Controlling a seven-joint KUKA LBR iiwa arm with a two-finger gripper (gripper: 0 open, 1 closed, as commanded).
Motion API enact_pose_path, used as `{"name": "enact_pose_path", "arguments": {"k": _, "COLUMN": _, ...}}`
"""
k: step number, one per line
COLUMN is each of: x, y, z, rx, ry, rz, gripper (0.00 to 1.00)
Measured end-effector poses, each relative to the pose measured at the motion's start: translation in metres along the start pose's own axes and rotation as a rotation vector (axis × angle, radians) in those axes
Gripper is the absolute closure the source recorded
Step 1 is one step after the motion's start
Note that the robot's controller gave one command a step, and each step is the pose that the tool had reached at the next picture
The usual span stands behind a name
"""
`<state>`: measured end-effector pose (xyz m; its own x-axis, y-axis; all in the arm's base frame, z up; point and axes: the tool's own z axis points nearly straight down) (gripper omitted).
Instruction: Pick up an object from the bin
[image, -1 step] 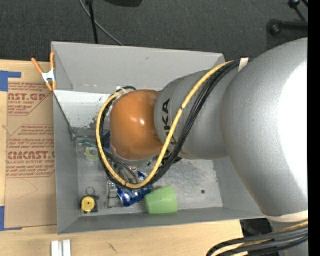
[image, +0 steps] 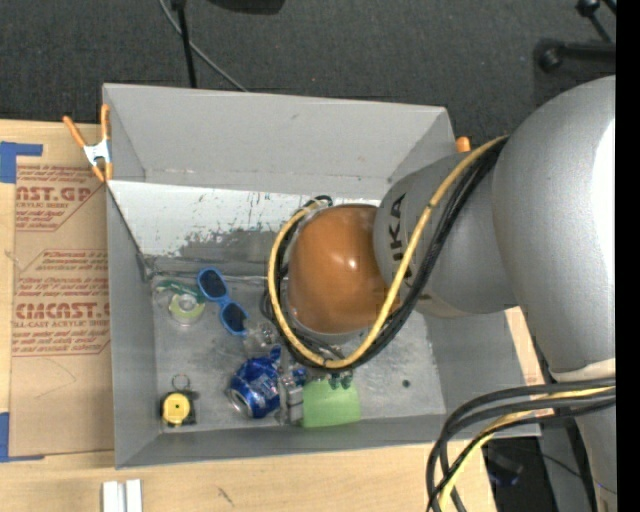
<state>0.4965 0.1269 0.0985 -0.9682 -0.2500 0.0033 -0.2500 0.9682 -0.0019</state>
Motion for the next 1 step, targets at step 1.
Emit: {"name": "enact_pose_path", "arguments": {"k": 1, "x": -0.0067, "y": -0.0078, "z": -0.0241, "rx": -0.001, "ry": -0.007, "rz": -0.028, "gripper": 0.00}}
